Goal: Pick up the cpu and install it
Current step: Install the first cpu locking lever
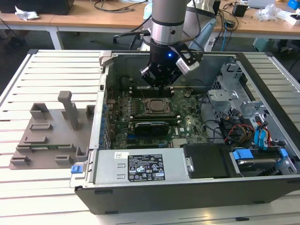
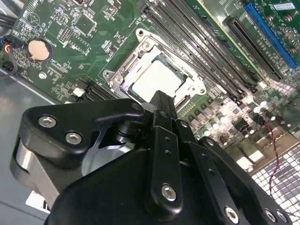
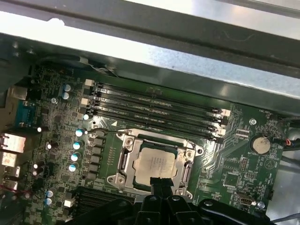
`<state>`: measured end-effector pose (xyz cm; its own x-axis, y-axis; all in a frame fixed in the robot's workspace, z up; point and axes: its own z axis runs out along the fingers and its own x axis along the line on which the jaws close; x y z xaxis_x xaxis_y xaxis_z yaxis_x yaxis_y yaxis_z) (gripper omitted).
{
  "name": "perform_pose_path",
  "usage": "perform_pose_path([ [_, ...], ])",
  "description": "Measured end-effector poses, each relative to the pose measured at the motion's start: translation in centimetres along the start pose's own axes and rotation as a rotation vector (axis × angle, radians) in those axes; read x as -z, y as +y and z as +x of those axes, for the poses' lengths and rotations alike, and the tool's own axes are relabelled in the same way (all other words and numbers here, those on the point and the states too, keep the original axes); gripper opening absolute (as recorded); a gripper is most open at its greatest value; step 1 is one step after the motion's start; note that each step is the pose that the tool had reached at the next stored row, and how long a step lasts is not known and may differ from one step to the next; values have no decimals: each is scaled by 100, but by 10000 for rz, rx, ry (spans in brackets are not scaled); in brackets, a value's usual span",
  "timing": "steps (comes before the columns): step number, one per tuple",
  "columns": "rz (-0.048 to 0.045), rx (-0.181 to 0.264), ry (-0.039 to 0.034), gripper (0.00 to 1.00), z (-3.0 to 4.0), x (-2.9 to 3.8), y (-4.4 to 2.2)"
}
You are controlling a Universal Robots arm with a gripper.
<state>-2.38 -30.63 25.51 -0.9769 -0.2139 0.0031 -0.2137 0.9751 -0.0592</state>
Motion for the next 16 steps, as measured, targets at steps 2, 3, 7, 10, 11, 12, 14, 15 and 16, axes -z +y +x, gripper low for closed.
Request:
perform_pose_path([
  [2, 0, 163, -9, 11, 0, 0, 0],
  [3, 1, 239, -14, 11, 0, 0, 0],
  [7, 1, 539, -32, 11, 0, 0, 0],
  [10, 3, 825, -49, 11, 0, 0, 0],
  [11, 3, 900, -53, 11, 0, 0, 0],
  [12, 2, 975, -58, 11, 0, 0, 0],
  [14, 3, 1164, -69, 11, 0, 0, 0],
  [15, 4, 1236, -73, 11, 0, 0, 0],
  [16, 4, 1311, -77, 11, 0, 0, 0],
])
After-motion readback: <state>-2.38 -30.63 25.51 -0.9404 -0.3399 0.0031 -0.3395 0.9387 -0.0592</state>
